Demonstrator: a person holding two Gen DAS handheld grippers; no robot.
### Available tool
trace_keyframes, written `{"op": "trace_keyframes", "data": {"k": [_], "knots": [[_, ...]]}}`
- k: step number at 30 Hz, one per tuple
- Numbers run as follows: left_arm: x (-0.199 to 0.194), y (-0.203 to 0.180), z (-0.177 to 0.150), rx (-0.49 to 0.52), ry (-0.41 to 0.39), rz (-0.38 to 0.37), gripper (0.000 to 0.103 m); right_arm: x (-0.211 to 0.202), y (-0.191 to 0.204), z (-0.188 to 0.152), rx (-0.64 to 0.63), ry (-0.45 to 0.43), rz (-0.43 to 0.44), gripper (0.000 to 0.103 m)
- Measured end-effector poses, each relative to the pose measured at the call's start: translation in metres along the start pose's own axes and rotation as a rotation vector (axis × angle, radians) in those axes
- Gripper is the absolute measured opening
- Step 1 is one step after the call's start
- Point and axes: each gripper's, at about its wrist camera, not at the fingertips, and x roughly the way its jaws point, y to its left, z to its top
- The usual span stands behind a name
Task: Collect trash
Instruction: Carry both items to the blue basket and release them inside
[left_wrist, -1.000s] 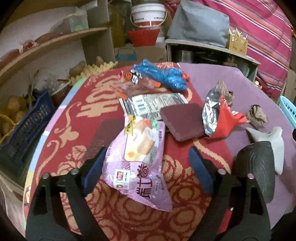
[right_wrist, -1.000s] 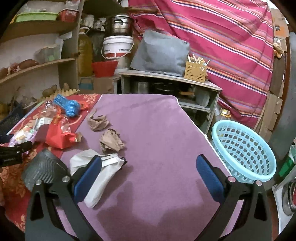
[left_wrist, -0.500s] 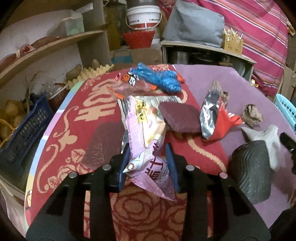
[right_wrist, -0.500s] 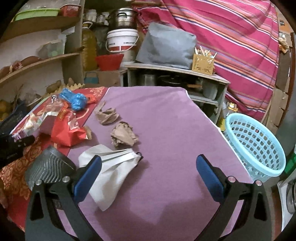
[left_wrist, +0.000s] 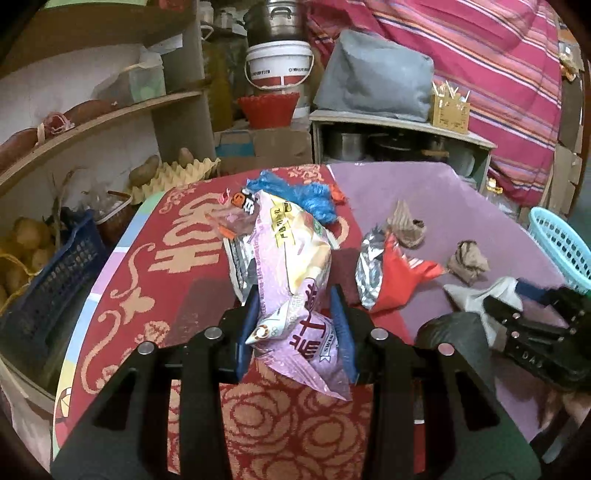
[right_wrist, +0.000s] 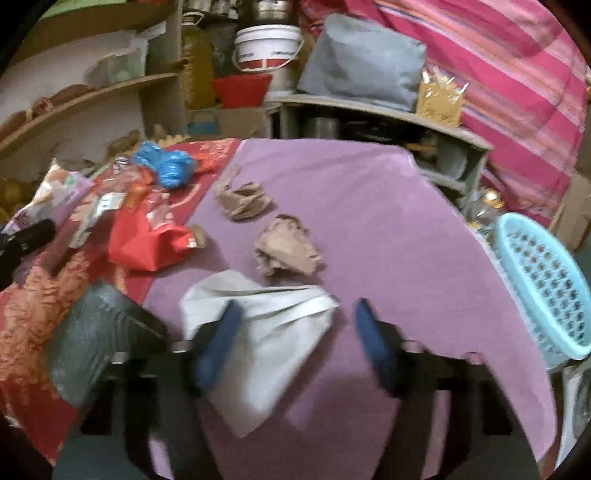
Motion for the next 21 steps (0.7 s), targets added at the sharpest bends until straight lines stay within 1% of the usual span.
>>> {"op": "trace_keyframes", "data": {"k": [1, 2, 3, 5, 8, 10, 11, 12, 14, 17, 18, 20, 21], "knots": [[-0.002, -0.001, 0.001, -0.001, -0.003, 0.0, 0.037, -0.003, -0.001, -0.001, 0.001, -0.009, 0.012, 0.044], [-0.003, -0.002, 0.002, -0.003, -0.006, -0.001, 0.037, -0.008, -0.001, -0.001, -0.002, -0.024, 0.024, 0.033], [-0.007, -0.006, 0.005, -0.004, -0.011, -0.003, 0.037, -0.014, -0.004, -0.001, -0.002, -0.038, 0.031, 0.026], [-0.012, -0.014, 0.008, 0.005, -0.021, -0.005, 0.037, -0.025, -0.012, 0.002, 0.011, -0.066, 0.045, 0.02], [-0.021, -0.033, 0.011, 0.044, -0.042, 0.006, 0.037, -0.044, -0.03, 0.005, 0.033, -0.11, 0.06, 0.019], [-0.027, -0.047, 0.014, 0.062, -0.045, -0.005, 0.037, -0.058, -0.045, 0.008, 0.05, -0.134, 0.071, 0.019], [-0.03, -0.055, 0.016, 0.067, -0.048, -0.013, 0.037, -0.064, -0.053, 0.01, 0.051, -0.148, 0.064, 0.019], [-0.032, -0.063, 0.019, 0.071, -0.054, -0.023, 0.037, -0.074, -0.064, 0.014, 0.048, -0.175, 0.039, 0.019], [-0.039, -0.085, 0.028, 0.08, -0.071, -0.059, 0.037, -0.088, -0.087, 0.02, 0.062, -0.211, -0.003, 0.019], [-0.046, -0.123, 0.039, 0.102, -0.103, -0.12, 0.037, -0.11, -0.139, 0.031, 0.129, -0.255, -0.011, 0.019], [-0.048, -0.142, 0.045, 0.112, -0.114, -0.148, 0.037, -0.114, -0.149, 0.034, 0.135, -0.263, -0.018, 0.019], [-0.049, -0.168, 0.051, 0.125, -0.128, -0.193, 0.037, -0.128, -0.186, 0.042, 0.16, -0.297, -0.087, 0.019], [-0.048, -0.182, 0.054, 0.131, -0.132, -0.216, 0.037, -0.133, -0.199, 0.044, 0.176, -0.304, -0.104, 0.019]]}}
